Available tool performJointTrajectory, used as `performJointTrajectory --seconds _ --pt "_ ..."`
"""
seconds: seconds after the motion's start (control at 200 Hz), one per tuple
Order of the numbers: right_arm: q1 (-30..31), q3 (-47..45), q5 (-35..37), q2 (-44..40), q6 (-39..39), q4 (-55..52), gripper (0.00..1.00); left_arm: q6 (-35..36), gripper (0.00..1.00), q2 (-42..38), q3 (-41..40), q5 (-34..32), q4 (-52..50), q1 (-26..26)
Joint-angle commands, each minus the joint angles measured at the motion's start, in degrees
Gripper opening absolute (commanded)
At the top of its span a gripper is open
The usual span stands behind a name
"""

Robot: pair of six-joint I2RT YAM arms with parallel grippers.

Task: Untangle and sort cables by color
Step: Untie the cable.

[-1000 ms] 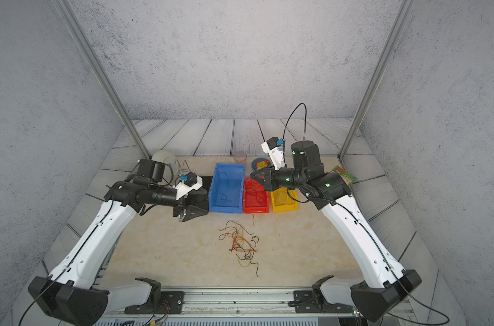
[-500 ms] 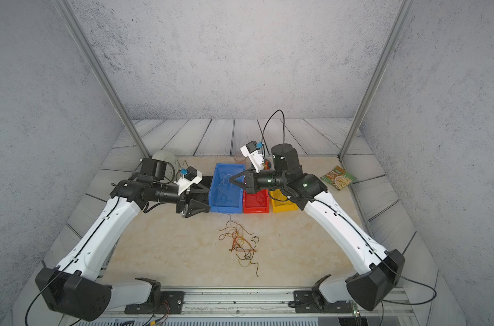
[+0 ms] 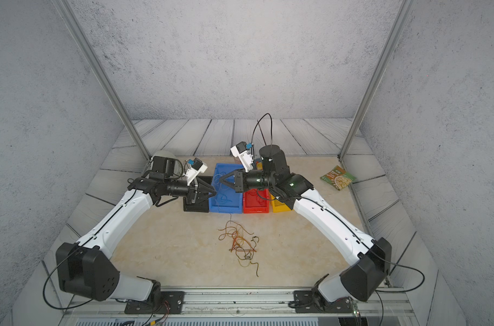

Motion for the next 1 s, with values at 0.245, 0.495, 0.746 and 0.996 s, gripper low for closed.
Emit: performJointTrajectory --seconds 0.245,0.495,0.746,0.996 --pt "1.47 -0.11 2.09 2.18 0.1 1.29 0.0 -2.41 0.39 -4.27 -1.47 3.77 4.36 0.31" --pt "1.62 0.11 4.69 1.74 -1.48 -1.29 0.0 4.75 0.65 -5.45 -1.65 6.63 -3.06 0.53" --pt "1.9 0.51 3.57 1.79 -1.05 -0.56 0.0 17.18 0.82 -7.75 -2.08 9.56 -15.8 1.03" --pt "4.17 1.94 2.56 2.89 -0.86 0.39 0.0 -1.46 0.79 -7.25 -2.71 7.04 0.13 0.97"
